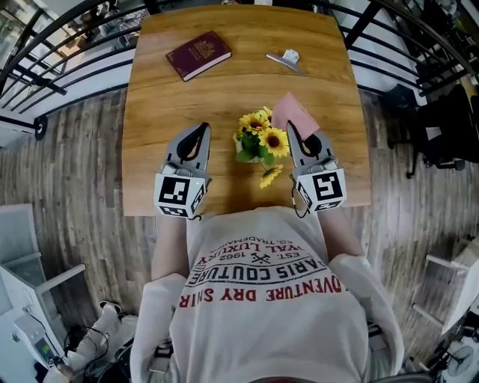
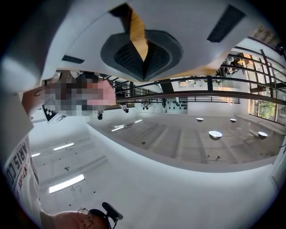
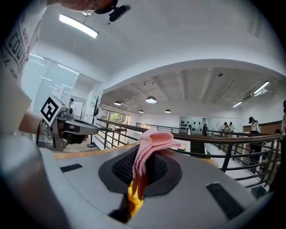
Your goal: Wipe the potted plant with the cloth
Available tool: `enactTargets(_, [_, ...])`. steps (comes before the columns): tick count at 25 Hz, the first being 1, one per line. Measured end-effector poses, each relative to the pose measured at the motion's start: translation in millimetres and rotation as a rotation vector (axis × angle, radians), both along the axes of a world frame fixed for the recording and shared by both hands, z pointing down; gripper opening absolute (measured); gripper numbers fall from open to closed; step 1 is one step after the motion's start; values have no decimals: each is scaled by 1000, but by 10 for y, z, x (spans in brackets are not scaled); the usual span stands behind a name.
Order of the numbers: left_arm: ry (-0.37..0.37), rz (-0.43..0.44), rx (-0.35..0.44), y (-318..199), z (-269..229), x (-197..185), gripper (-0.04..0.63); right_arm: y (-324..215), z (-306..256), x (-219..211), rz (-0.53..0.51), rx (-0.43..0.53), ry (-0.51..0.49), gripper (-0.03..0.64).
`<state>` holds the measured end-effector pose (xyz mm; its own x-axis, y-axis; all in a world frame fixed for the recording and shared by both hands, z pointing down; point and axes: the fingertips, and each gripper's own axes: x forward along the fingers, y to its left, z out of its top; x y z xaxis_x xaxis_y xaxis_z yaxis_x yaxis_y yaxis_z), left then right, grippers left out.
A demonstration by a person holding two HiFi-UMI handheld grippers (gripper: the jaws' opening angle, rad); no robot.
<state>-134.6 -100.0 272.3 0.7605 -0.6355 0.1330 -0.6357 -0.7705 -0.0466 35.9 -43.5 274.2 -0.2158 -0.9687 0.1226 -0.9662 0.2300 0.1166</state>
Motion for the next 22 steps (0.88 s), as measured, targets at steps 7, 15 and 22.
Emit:
enactTargets(7, [4, 3, 20, 10, -89, -4, 15, -6, 14, -37, -24, -6, 3, 34])
enactTargets(15, [-8, 18, 24, 18, -133, 5, 16, -11, 80, -48, -9, -42, 17, 34])
enactTargets(22, [-11, 2, 25, -27, -169, 44, 17, -16, 68, -25, -10, -35, 32, 34])
